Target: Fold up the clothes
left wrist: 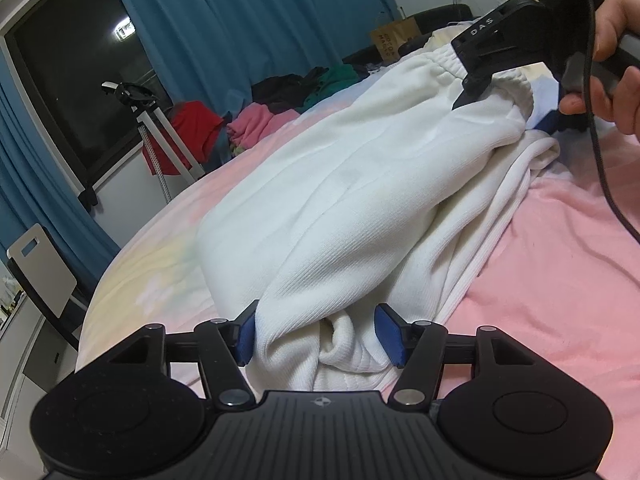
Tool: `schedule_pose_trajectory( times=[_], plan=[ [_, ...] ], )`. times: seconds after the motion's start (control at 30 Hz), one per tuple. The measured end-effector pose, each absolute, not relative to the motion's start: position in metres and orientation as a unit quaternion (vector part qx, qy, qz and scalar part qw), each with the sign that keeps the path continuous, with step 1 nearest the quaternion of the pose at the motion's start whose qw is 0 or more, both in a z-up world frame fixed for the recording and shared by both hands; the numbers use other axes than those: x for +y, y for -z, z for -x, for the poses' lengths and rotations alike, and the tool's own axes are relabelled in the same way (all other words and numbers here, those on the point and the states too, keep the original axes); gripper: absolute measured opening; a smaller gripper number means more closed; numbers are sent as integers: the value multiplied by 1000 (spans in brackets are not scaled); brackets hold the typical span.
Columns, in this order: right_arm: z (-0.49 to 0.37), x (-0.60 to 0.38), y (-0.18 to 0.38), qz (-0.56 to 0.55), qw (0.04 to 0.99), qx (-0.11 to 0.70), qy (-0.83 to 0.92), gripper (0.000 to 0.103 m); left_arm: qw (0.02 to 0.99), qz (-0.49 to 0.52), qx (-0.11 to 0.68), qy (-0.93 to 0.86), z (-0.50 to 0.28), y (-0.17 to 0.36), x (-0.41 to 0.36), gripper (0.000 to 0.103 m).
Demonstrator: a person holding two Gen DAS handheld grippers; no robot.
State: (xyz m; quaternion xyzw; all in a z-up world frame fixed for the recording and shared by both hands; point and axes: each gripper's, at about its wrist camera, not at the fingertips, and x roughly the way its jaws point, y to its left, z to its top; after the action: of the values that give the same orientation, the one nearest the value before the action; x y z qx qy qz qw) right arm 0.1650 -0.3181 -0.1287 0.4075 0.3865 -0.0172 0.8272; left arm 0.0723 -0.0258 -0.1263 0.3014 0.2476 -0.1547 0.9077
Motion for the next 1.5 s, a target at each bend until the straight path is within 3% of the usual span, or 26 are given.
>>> schedule_pose_trajectory(
  times=[0.17,0.43,0.53,0.77,0.83,0.93,1.0,1.07,1.1,1.23,1.37,1.5],
  plan=[
    [-167,-311,132,-440,799,408,-33,93,915,-265,259,161,-76,122,-19,62],
    [-136,-300,71,-444,845,251,-159,93,918,-241,273,159,-78,119,-12,65],
    [-140,-297,74,-440,846,264,-141,93,917,-245,272,161,-76,119,-11,65],
    [-170,-291,131,-433,814,386,-34,92,915,-246,275,166,-75,117,-10,67],
    [-172,-284,133,-418,822,385,-31,93,915,-231,284,169,-75,111,-5,73],
    [-164,-277,118,-385,845,372,-22,69,920,-137,320,180,-78,91,13,78],
    [-154,-279,109,-391,849,355,-20,51,924,-46,326,195,-78,77,33,88],
    [-144,-279,99,-398,853,338,-18,46,921,48,322,213,-77,65,55,97],
    [-141,-279,96,-398,856,331,-17,44,917,96,320,219,-78,61,66,102],
    [-142,-282,89,-377,873,307,-13,42,884,269,336,181,-100,77,108,102],
    [-150,-285,86,-366,884,292,-14,42,830,407,364,114,-127,118,141,97],
    [-153,-285,85,-364,884,292,-15,42,775,473,396,139,-142,140,146,93]
  ],
)
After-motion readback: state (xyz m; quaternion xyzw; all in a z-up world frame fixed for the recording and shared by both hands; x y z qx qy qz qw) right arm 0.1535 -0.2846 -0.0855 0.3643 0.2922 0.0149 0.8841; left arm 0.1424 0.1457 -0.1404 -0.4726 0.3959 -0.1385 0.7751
